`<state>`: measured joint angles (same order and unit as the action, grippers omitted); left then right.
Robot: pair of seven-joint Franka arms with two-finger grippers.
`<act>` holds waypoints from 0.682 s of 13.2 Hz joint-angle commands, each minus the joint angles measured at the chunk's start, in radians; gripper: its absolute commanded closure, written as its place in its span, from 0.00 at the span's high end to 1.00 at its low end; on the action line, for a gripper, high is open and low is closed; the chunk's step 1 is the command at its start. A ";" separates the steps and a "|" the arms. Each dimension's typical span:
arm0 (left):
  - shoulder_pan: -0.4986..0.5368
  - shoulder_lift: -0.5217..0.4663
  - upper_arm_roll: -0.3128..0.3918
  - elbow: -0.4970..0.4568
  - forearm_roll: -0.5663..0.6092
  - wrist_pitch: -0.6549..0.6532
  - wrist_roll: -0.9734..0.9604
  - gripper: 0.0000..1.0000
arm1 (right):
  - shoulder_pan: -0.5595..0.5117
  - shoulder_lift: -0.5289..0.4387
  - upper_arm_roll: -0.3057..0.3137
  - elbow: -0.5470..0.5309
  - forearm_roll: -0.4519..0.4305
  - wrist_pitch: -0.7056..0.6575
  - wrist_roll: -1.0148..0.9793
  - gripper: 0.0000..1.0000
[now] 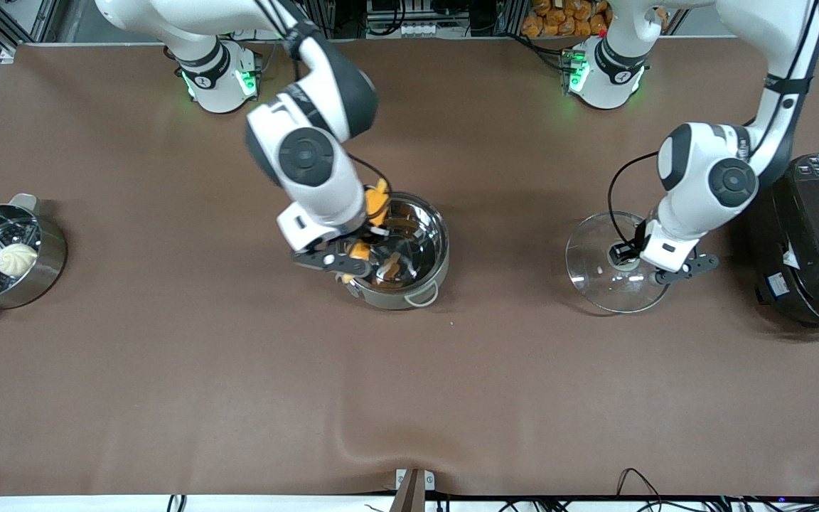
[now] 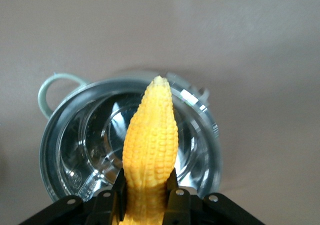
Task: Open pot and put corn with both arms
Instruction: 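Lower the corn into the pot while the left gripper sets the lid down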
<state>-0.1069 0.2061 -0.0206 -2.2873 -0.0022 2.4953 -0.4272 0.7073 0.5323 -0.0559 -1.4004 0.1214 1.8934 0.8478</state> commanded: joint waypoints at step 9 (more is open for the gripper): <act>0.030 0.110 -0.010 -0.001 0.019 0.128 0.002 0.00 | 0.072 0.116 -0.015 -0.014 -0.083 0.148 0.094 0.06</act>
<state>-0.0905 0.2869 -0.0212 -2.3117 -0.0018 2.6164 -0.4264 0.7793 0.6272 -0.0664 -1.4134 0.0638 2.0083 0.9234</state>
